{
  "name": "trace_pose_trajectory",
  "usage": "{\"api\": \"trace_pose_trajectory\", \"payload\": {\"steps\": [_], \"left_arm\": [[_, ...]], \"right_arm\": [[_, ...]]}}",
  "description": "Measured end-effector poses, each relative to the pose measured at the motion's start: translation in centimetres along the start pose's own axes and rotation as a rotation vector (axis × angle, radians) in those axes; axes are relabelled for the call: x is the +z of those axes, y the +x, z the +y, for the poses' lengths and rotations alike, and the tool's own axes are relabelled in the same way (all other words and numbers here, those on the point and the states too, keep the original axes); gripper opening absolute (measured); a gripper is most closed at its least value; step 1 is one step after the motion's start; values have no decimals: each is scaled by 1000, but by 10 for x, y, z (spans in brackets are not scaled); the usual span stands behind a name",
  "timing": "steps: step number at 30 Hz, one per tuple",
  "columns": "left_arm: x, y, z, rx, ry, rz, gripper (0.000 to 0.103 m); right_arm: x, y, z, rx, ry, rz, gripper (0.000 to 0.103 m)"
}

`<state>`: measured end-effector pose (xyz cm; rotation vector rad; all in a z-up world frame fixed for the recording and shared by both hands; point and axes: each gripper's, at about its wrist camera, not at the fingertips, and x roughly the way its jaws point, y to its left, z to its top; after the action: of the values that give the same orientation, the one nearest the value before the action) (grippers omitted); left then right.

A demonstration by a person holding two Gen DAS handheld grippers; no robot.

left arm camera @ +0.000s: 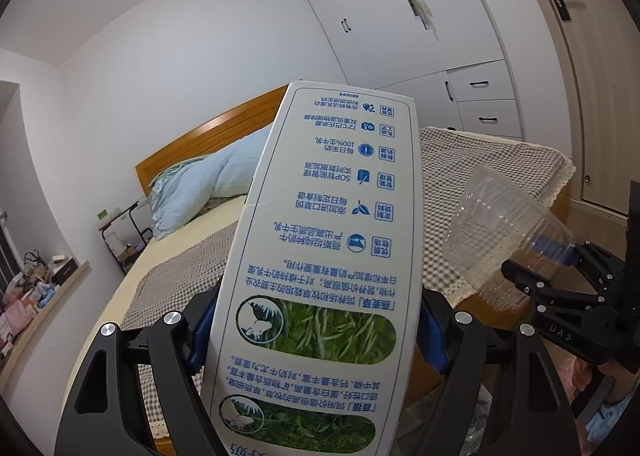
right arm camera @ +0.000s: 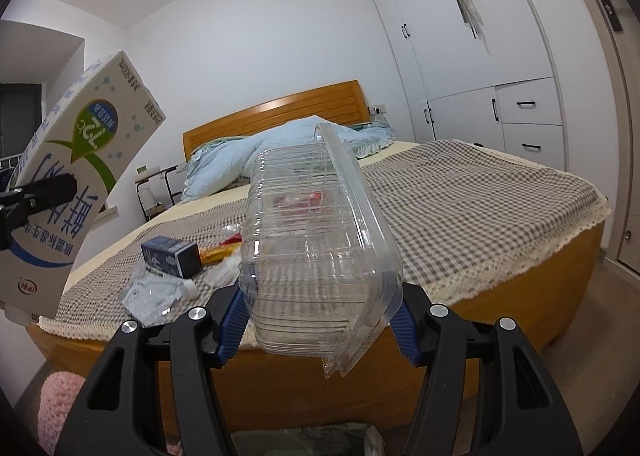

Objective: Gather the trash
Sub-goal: 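Lift the milk carton with the left tool while the right tool carries the container toward the wastebasket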

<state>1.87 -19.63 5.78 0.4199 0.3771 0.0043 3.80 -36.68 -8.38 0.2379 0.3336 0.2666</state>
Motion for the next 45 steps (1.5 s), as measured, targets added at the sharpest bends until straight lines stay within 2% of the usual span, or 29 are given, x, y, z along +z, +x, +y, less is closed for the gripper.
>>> {"api": "trace_pose_trajectory", "payload": {"steps": [22, 31, 45], "left_arm": [[-50, -15, -9, -118, 25, 53, 76], [-71, -9, -9, -161, 24, 96, 76], [-105, 9, -12, -245, 50, 182, 76]], "right_arm": [[-58, -26, 10, -66, -87, 138, 59], [-70, -31, 4, -125, -67, 188, 59], [-87, -27, 6, -170, -84, 278, 59]]}}
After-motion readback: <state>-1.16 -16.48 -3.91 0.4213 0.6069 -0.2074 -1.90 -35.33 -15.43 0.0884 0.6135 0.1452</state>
